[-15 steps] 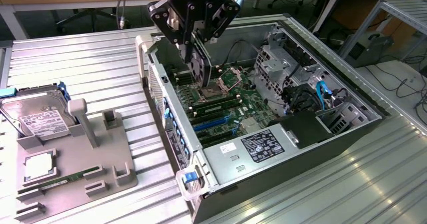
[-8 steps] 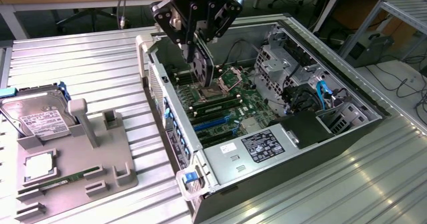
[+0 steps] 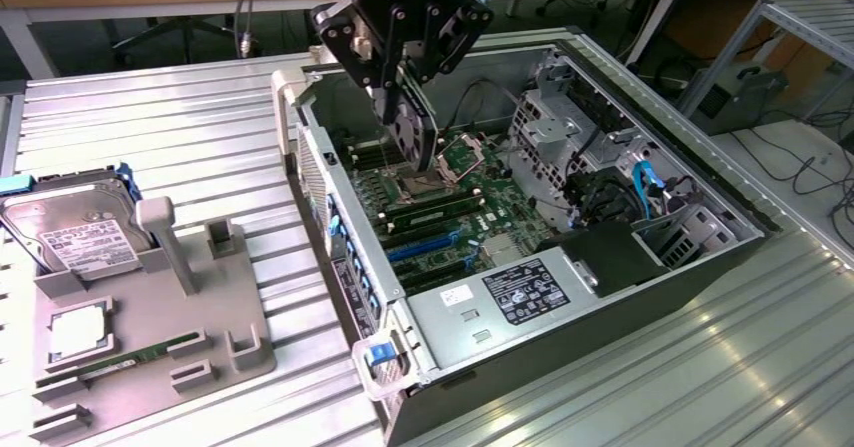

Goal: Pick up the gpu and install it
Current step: 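Pick up the gpu and move the gpu toward the slot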

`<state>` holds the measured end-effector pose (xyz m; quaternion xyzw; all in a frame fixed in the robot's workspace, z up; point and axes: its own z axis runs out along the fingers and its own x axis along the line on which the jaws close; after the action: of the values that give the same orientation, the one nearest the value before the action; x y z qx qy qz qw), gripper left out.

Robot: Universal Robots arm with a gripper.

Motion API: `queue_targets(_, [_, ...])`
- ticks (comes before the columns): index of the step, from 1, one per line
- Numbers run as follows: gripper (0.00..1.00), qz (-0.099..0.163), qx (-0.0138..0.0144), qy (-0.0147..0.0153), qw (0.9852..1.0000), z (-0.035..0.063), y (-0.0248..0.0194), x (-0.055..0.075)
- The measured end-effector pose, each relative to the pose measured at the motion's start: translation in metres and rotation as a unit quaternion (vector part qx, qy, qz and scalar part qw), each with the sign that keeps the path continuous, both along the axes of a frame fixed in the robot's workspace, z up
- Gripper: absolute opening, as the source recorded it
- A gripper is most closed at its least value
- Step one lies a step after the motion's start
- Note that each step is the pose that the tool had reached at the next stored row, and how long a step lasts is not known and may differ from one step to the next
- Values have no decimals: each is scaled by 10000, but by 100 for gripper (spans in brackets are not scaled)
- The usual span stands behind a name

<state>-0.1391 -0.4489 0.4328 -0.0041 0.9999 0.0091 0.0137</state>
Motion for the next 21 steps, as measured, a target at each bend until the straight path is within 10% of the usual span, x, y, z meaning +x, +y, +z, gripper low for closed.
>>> queue_targets(21, [28, 56, 0, 0, 10000, -8, 2, 243])
